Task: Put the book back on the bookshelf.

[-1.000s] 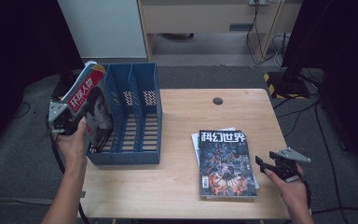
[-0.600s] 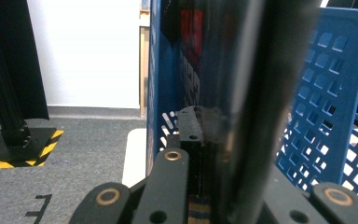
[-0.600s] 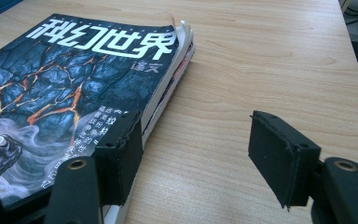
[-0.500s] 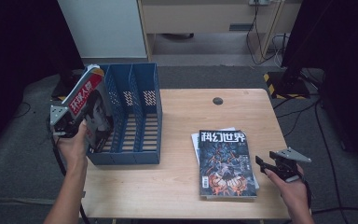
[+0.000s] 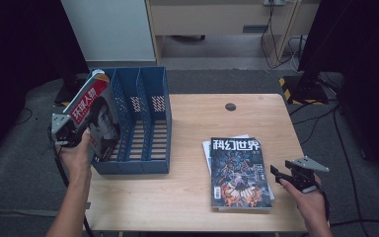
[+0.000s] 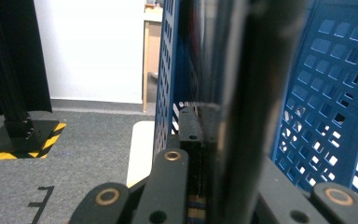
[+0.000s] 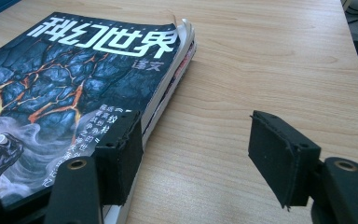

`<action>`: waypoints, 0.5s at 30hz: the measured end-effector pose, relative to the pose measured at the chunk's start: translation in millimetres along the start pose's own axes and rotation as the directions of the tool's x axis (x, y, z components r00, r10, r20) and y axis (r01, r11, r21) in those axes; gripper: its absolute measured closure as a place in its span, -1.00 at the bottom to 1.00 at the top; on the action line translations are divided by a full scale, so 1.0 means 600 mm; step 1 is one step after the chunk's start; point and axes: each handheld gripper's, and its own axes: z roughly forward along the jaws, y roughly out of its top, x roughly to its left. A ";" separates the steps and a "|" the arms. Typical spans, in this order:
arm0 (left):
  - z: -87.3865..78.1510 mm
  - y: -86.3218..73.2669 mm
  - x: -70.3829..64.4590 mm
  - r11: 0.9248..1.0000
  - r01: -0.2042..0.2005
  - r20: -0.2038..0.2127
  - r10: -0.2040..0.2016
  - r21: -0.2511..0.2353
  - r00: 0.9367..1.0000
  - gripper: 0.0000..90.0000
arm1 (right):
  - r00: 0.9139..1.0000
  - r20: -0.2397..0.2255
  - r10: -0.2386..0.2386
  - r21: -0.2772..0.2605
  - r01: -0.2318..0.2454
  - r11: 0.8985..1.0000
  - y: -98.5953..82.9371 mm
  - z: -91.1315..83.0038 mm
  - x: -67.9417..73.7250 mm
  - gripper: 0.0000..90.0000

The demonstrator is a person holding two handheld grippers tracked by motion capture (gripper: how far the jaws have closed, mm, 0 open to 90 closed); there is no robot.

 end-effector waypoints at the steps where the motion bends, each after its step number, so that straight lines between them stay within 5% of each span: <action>1: 0.000 0.000 0.000 1.000 0.002 0.000 -0.002 0.002 1.000 0.92 | 1.000 -0.001 0.001 0.002 -0.001 1.000 0.000 0.000 0.000 -0.22; 15: -0.003 -0.004 0.010 1.000 0.009 0.032 -0.010 0.021 0.999 0.89 | 1.000 -0.008 0.000 0.007 0.000 1.000 0.000 0.001 0.002 -0.23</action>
